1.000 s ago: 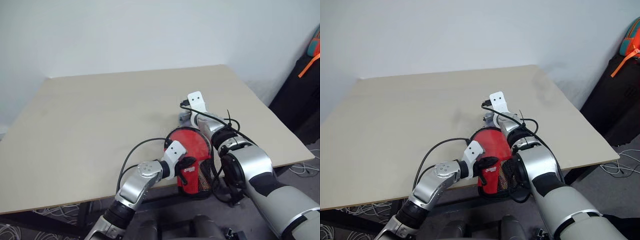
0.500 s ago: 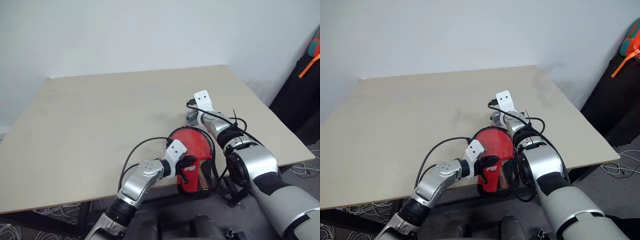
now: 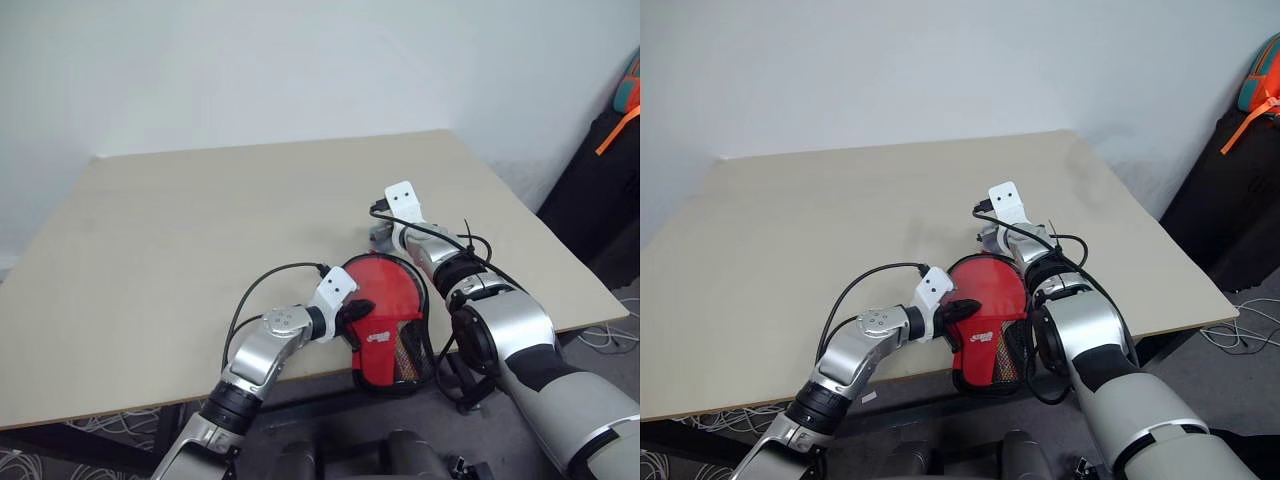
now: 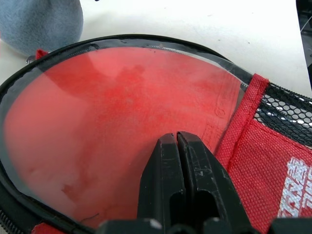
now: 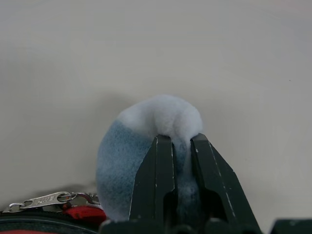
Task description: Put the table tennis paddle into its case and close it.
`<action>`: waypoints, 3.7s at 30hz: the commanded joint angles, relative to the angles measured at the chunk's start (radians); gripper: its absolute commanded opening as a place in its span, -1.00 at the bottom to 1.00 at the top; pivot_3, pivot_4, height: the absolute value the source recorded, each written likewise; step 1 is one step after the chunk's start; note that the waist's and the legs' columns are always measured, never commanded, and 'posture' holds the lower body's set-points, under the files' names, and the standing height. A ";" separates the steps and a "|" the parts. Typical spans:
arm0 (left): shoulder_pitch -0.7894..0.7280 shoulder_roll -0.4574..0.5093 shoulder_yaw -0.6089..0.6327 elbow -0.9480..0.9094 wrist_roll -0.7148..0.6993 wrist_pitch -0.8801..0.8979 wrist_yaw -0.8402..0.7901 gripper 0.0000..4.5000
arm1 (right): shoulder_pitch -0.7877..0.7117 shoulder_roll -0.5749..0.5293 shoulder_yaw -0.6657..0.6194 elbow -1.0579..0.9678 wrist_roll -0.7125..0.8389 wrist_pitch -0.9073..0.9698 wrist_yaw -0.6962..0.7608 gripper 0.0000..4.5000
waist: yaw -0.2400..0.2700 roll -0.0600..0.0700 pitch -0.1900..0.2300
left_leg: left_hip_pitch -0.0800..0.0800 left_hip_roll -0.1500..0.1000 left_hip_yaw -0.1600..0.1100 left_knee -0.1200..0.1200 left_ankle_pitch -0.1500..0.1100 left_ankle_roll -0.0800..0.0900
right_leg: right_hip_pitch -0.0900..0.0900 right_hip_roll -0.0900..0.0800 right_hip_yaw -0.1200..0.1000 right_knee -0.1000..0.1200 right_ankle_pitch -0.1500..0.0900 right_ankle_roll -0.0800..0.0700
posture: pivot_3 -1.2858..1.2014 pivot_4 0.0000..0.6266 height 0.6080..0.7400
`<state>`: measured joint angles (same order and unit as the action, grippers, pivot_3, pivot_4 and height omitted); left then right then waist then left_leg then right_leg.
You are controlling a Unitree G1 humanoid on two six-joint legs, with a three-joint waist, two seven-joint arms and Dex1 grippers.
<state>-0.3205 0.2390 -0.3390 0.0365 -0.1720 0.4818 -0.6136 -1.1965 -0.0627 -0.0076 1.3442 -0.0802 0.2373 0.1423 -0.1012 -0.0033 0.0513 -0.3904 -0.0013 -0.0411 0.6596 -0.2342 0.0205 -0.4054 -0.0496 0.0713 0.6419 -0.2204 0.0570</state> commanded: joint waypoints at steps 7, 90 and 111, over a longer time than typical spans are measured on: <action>-0.100 -0.064 -0.004 0.178 0.048 -0.041 0.004 -1.00 | -0.036 0.007 0.005 -0.035 -0.011 -0.013 0.024 -0.99 | 0.001 0.000 0.000 | 0.000 0.000 0.000 0.000 0.000 0.000 | 0.001 0.000 0.000 0.000 0.000 0.000 | 0.03 -1.00 1.00; -0.112 -0.095 -0.014 0.381 0.087 -0.097 -0.113 -1.00 | 0.354 -0.567 0.230 -0.714 -0.216 0.125 0.456 -0.99 | 0.050 0.004 -0.001 | 0.011 -0.007 -0.001 0.000 0.000 0.000 | 0.015 -0.004 0.002 -0.004 -0.007 0.004 | 0.03 -1.00 1.00; -0.176 -0.096 -0.010 0.461 0.094 -0.119 -0.150 -1.00 | 0.793 -0.863 0.189 -1.530 -0.015 0.301 0.902 -0.99 | 0.055 0.000 -0.001 | 0.012 -0.006 -0.002 0.001 -0.001 0.000 | 0.015 -0.004 0.001 -0.009 -0.007 0.005 | 0.03 -1.00 1.00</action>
<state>-0.5181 0.1229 -0.3325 0.4263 -0.1243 0.3357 -0.7723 -0.4032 -0.8952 0.2221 -0.1310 -0.1177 0.5368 1.0149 -0.0460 -0.0030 0.0508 -0.3783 -0.0064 -0.0429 0.6604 -0.2366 0.0191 -0.3899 -0.0535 0.0715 0.6316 -0.2278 0.0620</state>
